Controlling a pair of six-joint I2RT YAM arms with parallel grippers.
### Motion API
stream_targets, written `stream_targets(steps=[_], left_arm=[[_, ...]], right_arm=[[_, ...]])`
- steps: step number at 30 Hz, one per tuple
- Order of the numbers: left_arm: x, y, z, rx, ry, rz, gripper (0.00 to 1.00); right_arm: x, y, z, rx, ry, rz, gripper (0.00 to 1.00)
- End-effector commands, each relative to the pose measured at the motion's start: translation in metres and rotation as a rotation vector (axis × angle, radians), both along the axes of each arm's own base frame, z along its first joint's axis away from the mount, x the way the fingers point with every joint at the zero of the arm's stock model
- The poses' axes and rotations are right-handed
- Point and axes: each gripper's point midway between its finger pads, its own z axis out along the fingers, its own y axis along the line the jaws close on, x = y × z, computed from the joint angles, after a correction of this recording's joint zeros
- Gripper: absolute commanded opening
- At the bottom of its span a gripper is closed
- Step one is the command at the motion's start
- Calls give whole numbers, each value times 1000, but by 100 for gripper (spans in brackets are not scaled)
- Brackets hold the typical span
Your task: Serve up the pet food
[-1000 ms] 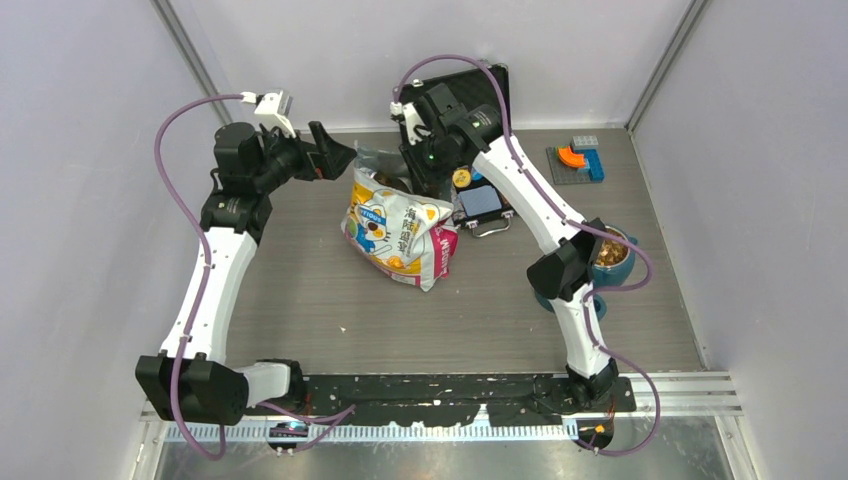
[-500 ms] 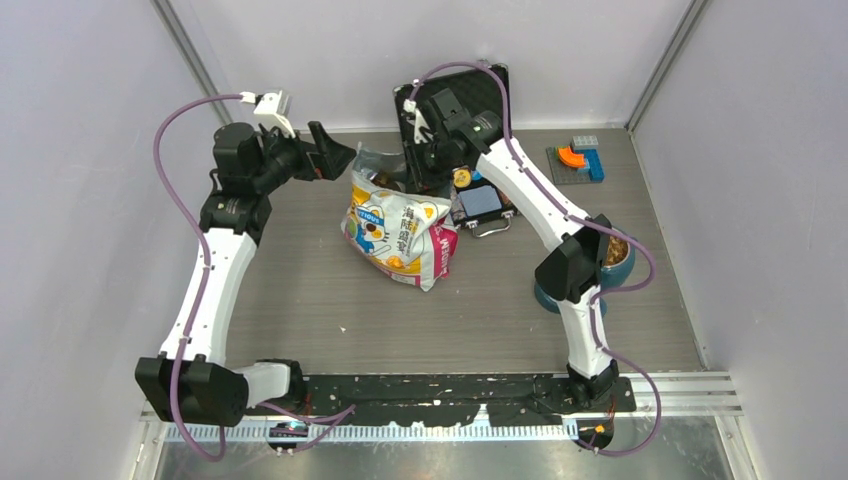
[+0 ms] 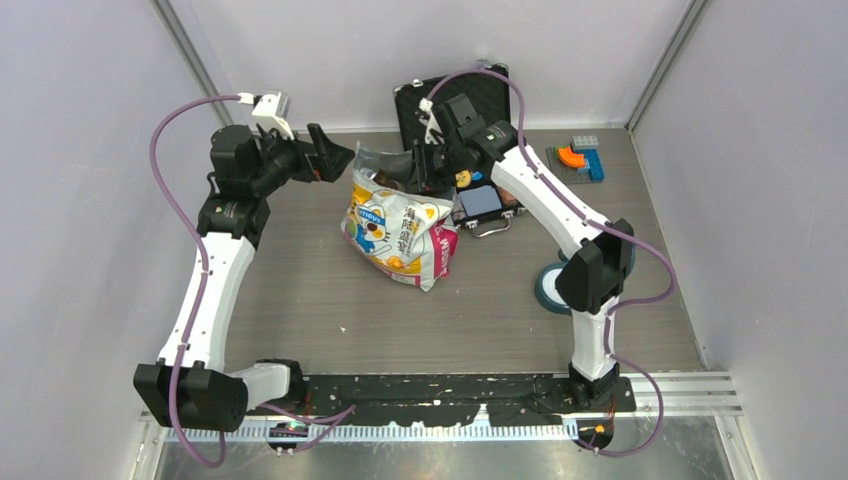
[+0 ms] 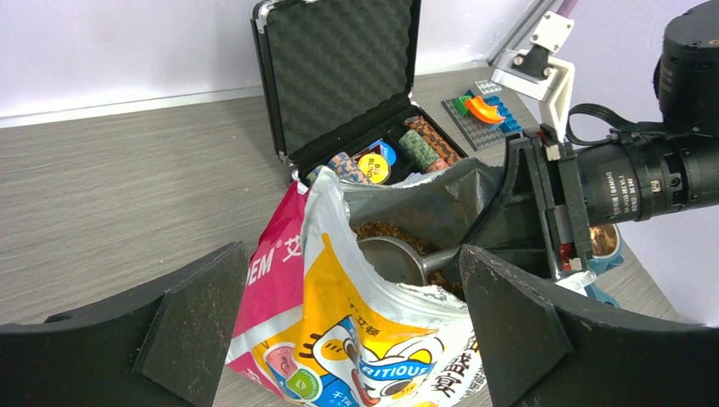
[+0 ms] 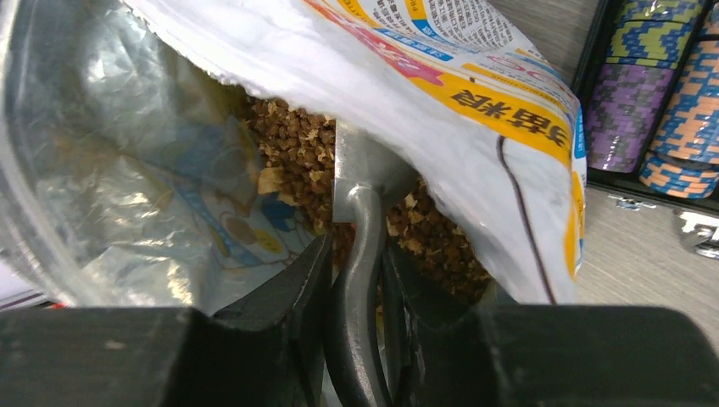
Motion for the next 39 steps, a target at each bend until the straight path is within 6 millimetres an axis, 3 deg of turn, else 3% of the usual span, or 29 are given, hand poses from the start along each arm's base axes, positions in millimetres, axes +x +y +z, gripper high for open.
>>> stream_targets(steps=[1,2,3,14,23,39], left_arm=[[-4,3,16,3,-61,3,99],[-4,3,16,3,-60,1,99],[-4,2,16,2,-59,0,99],[-7,3,16,12,-75,-1,99],[-7,6,16,28,-84,16,99],[-3,4,11,30,-73,2,99]], right_arm=[[-11,11,81,251,-99,20,5],[-11,9,74,252,-83,13,5],[-10,7,85,281,-104,4,5],[-9,-10,101,384,-148,-55,5],[-5,-33,116,379,-213,-121,5],[-16,-63,133,396,-287,-158,5]])
